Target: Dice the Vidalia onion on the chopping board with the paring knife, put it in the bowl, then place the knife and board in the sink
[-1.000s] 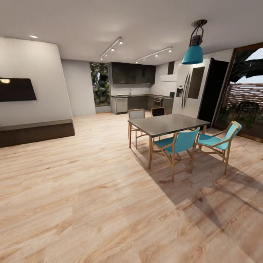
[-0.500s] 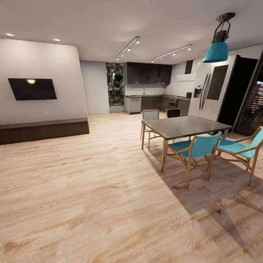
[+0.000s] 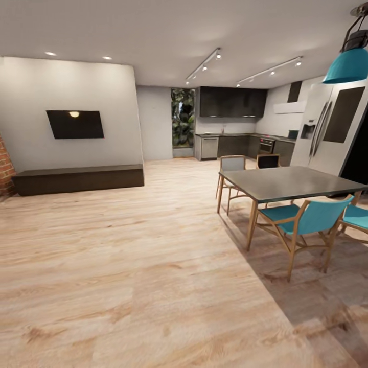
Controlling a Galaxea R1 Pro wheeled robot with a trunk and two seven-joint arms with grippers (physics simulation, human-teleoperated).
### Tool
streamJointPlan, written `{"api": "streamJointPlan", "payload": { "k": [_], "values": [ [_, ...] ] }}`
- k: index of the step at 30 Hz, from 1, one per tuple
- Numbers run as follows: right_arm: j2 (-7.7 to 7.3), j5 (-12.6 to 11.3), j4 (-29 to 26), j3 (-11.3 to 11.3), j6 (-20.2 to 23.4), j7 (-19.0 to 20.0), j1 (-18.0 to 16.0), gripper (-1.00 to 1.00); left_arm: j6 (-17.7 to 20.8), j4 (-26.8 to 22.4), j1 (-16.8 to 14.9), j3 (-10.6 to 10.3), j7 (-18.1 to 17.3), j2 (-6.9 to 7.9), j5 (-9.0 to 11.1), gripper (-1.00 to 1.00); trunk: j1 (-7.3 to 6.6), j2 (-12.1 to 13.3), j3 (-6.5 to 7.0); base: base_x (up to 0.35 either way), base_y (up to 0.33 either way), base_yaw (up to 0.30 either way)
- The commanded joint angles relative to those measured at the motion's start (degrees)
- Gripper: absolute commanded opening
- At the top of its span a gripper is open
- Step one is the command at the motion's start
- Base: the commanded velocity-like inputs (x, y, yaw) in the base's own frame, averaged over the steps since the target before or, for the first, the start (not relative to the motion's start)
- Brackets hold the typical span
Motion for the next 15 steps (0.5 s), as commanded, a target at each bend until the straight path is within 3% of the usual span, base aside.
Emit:
{"api": "streamJointPlan", "payload": {
  "k": [1,15],
  "values": [
    [0.01,0.03,0.02,0.02,-0.16,-0.21,-0.02,1.00,-0.11,-0.05,0.00,0.01,0.01,0.00,-0.02,1.00,0.02,-0.02,-0.05,0.224,0.000,0.248],
    [0.01,0.04,0.02,0.02,-0.17,-0.21,-0.02,1.00,-0.11,-0.03,0.00,0.02,0.03,0.00,-0.02,1.00,0.02,-0.02,-0.05,0.233,0.000,0.248]
  ]
}}
